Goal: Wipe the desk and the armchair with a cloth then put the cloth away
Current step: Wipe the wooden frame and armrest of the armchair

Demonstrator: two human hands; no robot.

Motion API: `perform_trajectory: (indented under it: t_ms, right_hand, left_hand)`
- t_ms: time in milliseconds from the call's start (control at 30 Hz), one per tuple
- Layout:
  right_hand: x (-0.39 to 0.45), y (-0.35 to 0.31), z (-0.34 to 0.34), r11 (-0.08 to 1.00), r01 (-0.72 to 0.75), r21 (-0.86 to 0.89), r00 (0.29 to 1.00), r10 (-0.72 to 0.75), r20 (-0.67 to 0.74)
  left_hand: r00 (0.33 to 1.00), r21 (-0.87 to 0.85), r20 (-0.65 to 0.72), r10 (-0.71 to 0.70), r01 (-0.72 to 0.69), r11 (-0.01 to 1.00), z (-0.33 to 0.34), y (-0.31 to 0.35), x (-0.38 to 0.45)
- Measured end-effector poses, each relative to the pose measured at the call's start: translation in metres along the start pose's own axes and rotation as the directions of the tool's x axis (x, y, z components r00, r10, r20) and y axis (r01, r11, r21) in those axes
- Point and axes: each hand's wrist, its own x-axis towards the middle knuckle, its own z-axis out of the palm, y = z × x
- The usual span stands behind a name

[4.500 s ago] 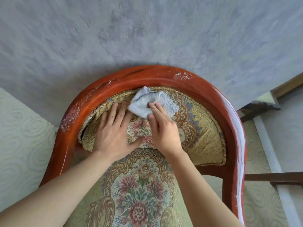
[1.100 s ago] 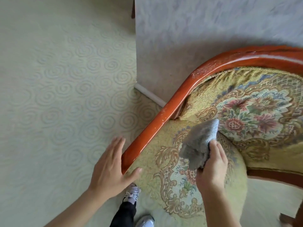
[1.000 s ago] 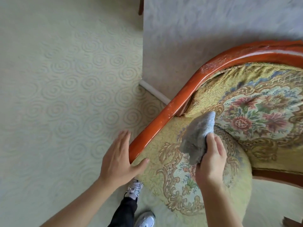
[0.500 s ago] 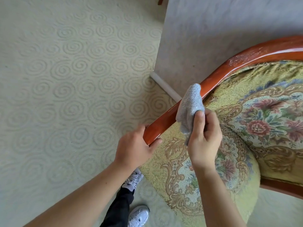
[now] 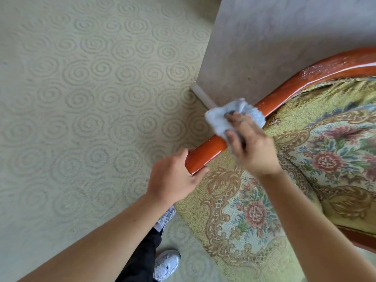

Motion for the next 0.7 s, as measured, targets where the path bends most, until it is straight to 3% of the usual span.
perform_trajectory:
  t_ms: [100, 167, 300, 400, 567, 700]
  right_hand:
    - [0.016, 0.013, -0.005, 0.968, -0.243, -0.053, 0.970, 0.241, -0.043]
    - [0.016, 0.001, 0.000, 0.955, -0.293, -0.041, 0.954, 0.289, -0.074]
    - [-0.008, -0.038, 0.012, 0.974, -0.208, 0.084, 0.964, 0.219, -0.152]
    - [-0.027, -0.059, 0.021, 0.982, -0.105, 0.159, 0.985, 0.126, -0.122]
    - [-0.017, -0.025, 0.009, 0.991, 0.117, 0.068, 0.993, -0.116, -0.008]
    - [0.019, 0.032, -0.018, 0.995, -0.043, -0.091, 0.997, 0.037, -0.070]
  left_hand:
    - [1.000, 0.011, -0.003, 0.000, 0.000, 1.000, -0.001, 0.001, 0.000]
    - [1.000, 0.001, -0.008, 0.002, -0.002, 1.000, -0.001, 0.002, 0.000]
    - [0.998, -0.014, -0.052, 0.036, -0.036, 0.999, 0.001, 0.003, 0.000]
    - [0.996, -0.006, -0.072, 0.052, -0.053, 0.999, 0.000, 0.003, 0.000]
    - [0.998, 0.011, 0.062, -0.033, 0.032, 0.999, -0.006, 0.005, 0.002]
    - [0.973, 0.134, 0.221, -0.069, 0.040, 0.990, -0.014, 0.013, 0.015]
